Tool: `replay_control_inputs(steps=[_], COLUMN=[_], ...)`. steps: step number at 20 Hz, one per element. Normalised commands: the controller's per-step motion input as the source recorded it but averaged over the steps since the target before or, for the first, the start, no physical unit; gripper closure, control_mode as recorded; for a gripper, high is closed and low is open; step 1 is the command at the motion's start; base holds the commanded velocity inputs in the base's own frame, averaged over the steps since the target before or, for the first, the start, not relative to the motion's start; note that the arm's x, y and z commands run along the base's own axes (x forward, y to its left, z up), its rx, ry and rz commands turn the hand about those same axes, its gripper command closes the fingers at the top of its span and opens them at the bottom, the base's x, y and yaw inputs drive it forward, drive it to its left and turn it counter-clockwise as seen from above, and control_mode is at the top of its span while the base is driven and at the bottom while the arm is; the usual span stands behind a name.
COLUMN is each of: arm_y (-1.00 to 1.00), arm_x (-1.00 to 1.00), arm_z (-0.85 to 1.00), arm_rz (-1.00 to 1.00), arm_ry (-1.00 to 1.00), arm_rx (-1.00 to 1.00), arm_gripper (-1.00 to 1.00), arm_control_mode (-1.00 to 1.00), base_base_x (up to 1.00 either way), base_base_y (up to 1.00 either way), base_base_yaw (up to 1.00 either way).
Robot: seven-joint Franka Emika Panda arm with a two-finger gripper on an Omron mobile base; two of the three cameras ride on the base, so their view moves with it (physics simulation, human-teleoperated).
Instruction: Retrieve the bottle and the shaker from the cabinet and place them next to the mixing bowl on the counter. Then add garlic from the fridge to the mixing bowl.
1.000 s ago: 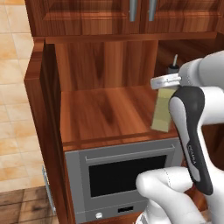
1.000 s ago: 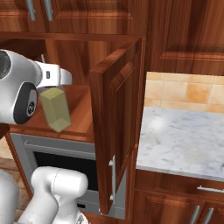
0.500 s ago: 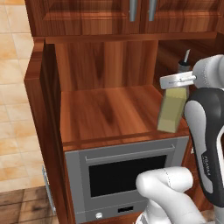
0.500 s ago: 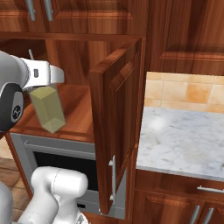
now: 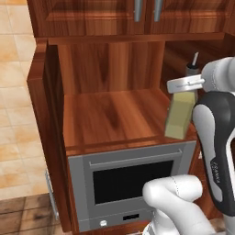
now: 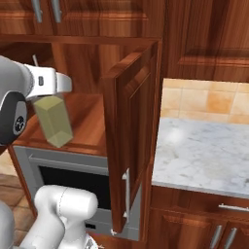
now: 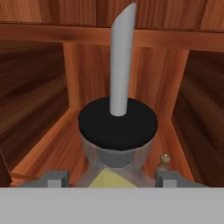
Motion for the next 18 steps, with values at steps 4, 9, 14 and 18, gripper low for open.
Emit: replay_control_inputs(steps=[4,9,14,18], arm_y=[0.00,0.00,0.00,0.00], arm_x=[0.00,0.00,0.00,0.00], arm_z=[0.00,0.00,0.00,0.00], arm_rz=[0.00,0.00,0.00,0.00], arm_ry=[0.00,0.00,0.00,0.00], arm_rx=[0.00,0.00,0.00,0.00], arm_gripper=[1.00,1.00,1.00,1.00], arm_control_mode=[1.00,1.00,1.00,1.00], base_base_x=[-0.99,-1.00,-0.96,-0.42], base_base_y=[0.07,0.21,0.09,-0.12], base_base_yaw=[0.00,0.00,-0.11,-0.59])
